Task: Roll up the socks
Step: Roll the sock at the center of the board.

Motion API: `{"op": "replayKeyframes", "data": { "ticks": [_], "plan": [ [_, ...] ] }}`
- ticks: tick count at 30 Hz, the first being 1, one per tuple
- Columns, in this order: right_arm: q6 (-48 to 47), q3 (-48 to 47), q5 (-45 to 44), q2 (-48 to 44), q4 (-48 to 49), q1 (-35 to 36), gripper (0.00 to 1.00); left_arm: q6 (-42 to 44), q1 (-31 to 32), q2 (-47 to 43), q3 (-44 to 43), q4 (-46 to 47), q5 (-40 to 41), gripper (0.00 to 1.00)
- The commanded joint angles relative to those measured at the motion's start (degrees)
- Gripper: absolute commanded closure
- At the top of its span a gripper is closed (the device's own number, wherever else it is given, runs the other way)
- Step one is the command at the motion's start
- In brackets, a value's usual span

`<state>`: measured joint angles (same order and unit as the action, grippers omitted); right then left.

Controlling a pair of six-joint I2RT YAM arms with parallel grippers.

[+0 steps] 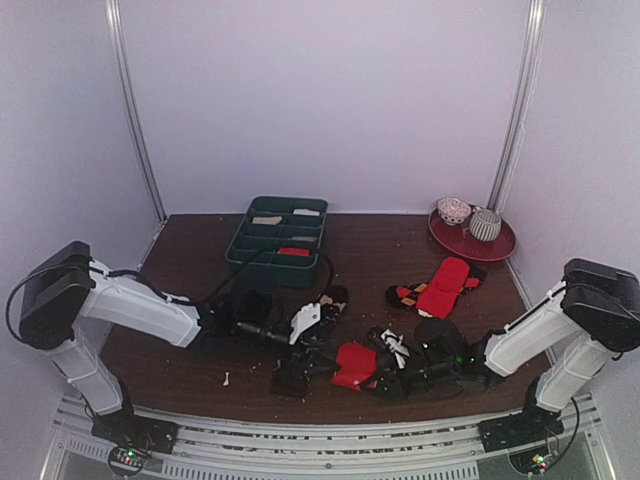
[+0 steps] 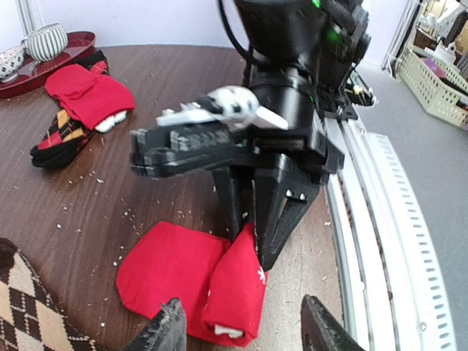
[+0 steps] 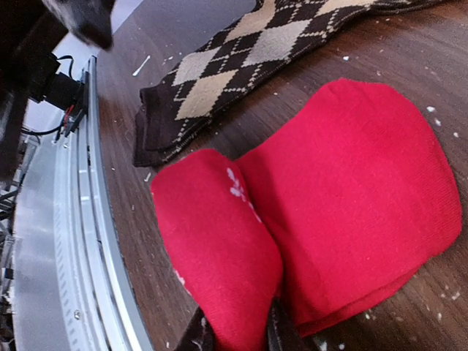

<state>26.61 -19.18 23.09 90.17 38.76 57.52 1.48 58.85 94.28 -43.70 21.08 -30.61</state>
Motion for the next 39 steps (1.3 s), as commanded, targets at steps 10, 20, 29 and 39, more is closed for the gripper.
{"op": "replayKeyframes", "data": {
  "ticks": [10, 20, 29, 39],
  "plan": [
    [1.6, -3.2, 14.4, 12.0, -13.3, -5.1, 0.83, 5.1, 0.8, 13.0, -3.0, 1.9, 1.4, 0.46],
    [0.1, -3.5, 12.7, 10.3, -13.5, -5.5, 0.81, 2.2, 0.7, 16.0, -4.6, -0.4, 1.6, 1.0],
    [-8.2, -8.0, -0.8, -11.4, -31.9, -5.2, 0.47, -4.6, 0.6, 19.2, -4.5, -2.2, -0.1, 1.0],
    [-10.1, -8.4, -16.6, -31.7, -38.5, -1.6, 0.0, -8.5, -0.4, 22.5, -8.1, -5.7, -4.3, 1.0]
  ]
}}
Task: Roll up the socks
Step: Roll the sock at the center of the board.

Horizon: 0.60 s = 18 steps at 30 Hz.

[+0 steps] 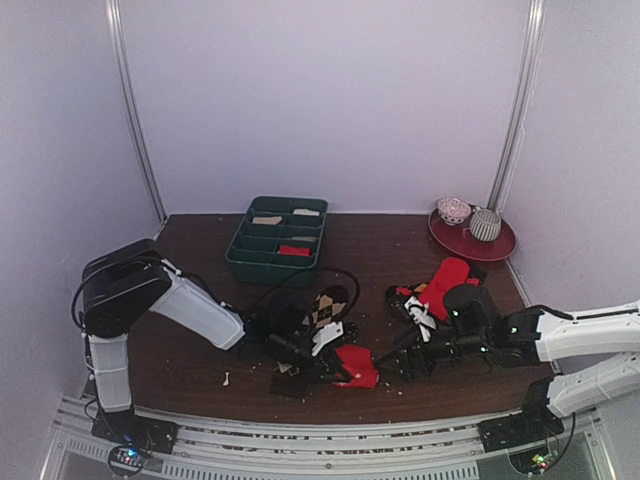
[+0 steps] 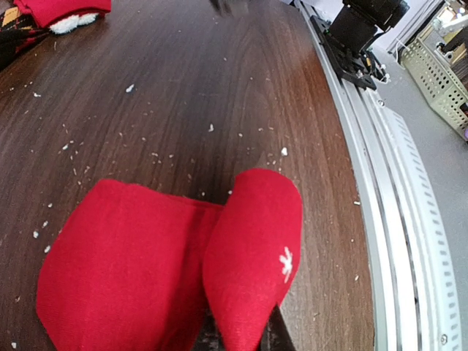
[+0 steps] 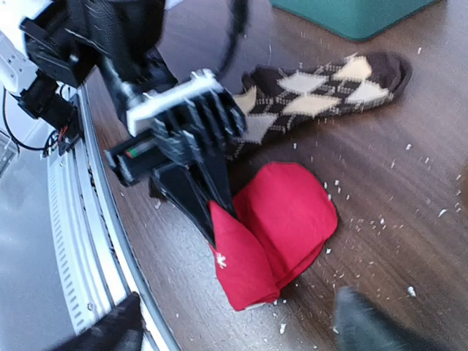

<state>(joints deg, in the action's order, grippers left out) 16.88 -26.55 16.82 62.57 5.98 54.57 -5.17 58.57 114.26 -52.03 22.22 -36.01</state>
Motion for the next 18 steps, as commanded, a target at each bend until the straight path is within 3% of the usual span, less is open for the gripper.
{"op": "replayKeyframes", "data": {
  "ticks": [1, 6, 10, 14, 18],
  "plan": [
    [0.5, -1.8, -14.2, -4.9, -7.2, 1.4, 0.0, -1.7, -0.1, 2.4, 0.2, -6.9, 1.3, 1.0],
    [7.6, -6.9, -38.7, -5.8, -17.7, 1.5, 0.0, -1.3, -0.1, 2.0, -0.3, -7.3, 1.5, 1.0],
    [9.5, -7.0, -49.0, -6.8, -18.4, 1.4, 0.0, -1.4, -0.1, 2.1, -0.3, -6.5, 1.4, 1.0],
    [11.3, -3.2, -44.8, -8.2, -17.4, 1.3, 0.0, -1.4, -0.1, 2.0, -0.7, -6.9, 1.7, 1.0],
    [5.8, 2.0, -31.1, -9.6, -7.4, 2.0, 0.17, -1.1, -0.1, 1.9, -0.8, -7.5, 1.9, 1.0]
  ]
}}
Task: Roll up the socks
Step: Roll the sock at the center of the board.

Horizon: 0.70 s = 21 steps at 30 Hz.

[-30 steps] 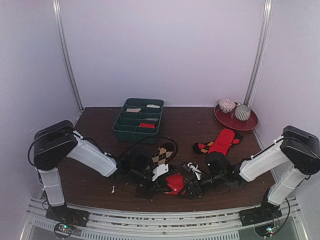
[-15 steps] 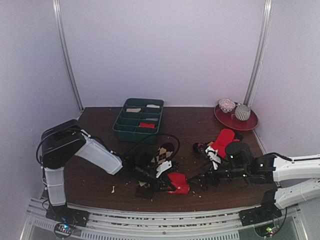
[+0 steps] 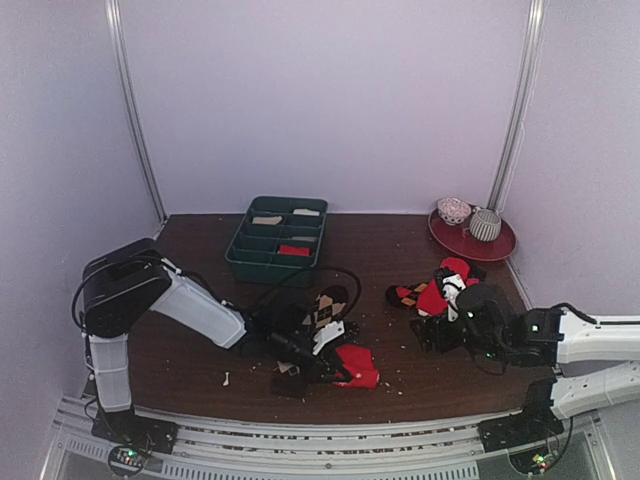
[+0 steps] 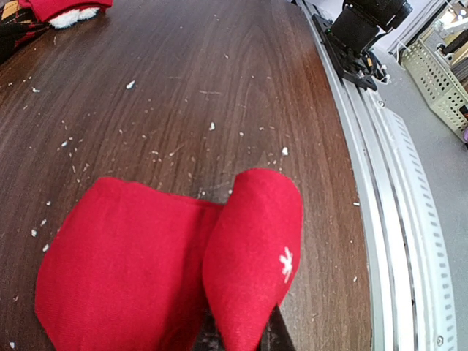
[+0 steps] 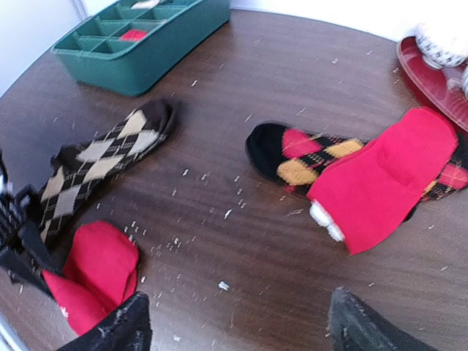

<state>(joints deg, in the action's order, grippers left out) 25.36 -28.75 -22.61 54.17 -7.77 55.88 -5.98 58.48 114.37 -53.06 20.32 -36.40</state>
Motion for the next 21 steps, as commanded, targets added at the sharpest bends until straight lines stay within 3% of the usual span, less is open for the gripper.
{"op": "replayKeyframes", "data": {
  "ticks": [1, 7, 13, 21],
  "plan": [
    [-3.9, 5.3, 10.4, -1.4, 8.4, 1.7, 0.16, -0.2, 0.0, 1.8, 0.2, -5.7, 2.5, 1.0],
    [-13.6, 12.7, 17.9, 1.6, 26.3, 9.6, 0.14, -0.3, 0.0, 1.3, 0.7, -5.8, 3.3, 1.0],
    [-22.2, 6.9, 18.6, 17.8, 29.0, 14.2, 0.24, -0.7, 0.0, 1.2, 0.9, -5.8, 3.2, 1.0],
    [-27.4, 6.7, 15.8, 24.9, 38.0, 15.0, 0.27, 0.0, 0.0, 0.5, 1.0, -6.9, 3.4, 1.0]
  ]
}}
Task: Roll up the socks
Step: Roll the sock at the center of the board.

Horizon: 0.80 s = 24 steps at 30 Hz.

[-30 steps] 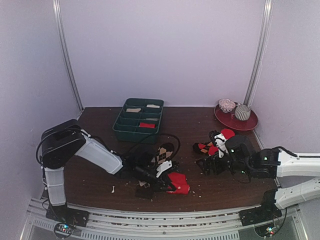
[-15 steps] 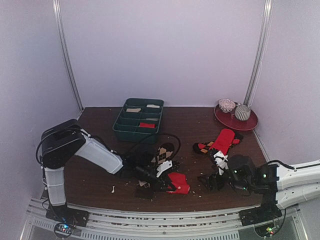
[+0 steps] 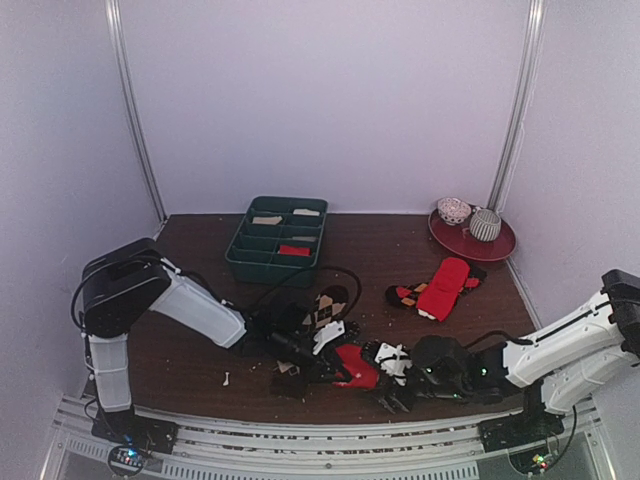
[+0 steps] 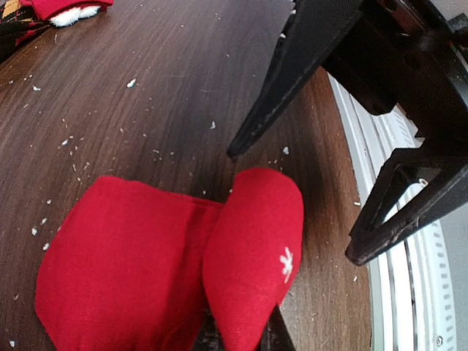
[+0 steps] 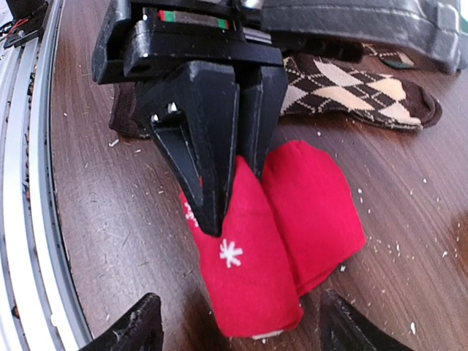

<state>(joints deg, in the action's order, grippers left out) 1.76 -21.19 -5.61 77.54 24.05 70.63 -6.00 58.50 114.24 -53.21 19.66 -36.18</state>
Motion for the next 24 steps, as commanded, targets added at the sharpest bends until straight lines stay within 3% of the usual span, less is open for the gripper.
{"op": "replayKeyframes", "data": {
  "ticks": [1, 11, 13, 15, 18, 20, 24],
  "plan": [
    [-4.2, -0.8, -1.2, 2.4, 6.9, 0.2, 0.27, 0.1, -0.1, 0.6, 1.1, -6.4, 3.1, 1.0],
    [-5.5, -1.6, -1.4, 10.5, 10.2, 0.1, 0.47, 0.1, 0.0, 0.0, 1.8, -5.9, 1.5, 1.0],
    [-5.0, -1.5, -1.3, 10.8, 10.8, -0.1, 0.58, 0.1, -0.1, -0.1, 2.0, -5.5, 0.9, 1.0],
    [-4.3, -2.3, -0.4, 11.7, 10.0, -0.7, 0.75, 0.2, -0.1, -0.3, 2.2, -5.3, 0.4, 1.0],
    [-3.2, -3.7, 2.0, 12.9, 7.6, -1.4, 0.89, 0.9, -0.1, -1.2, 2.4, -5.3, 0.7, 1.0],
    [-1.7, -4.6, 4.3, 12.9, 5.6, -2.1, 0.93, 1.4, -0.1, -3.0, 2.8, -5.3, 1.7, 0.94],
    [4.4, -6.3, 10.5, 11.9, 0.2, -4.9, 0.95, 3.7, 0.0, -9.6, 4.1, -6.2, 6.2, 0.72]
  ]
}}
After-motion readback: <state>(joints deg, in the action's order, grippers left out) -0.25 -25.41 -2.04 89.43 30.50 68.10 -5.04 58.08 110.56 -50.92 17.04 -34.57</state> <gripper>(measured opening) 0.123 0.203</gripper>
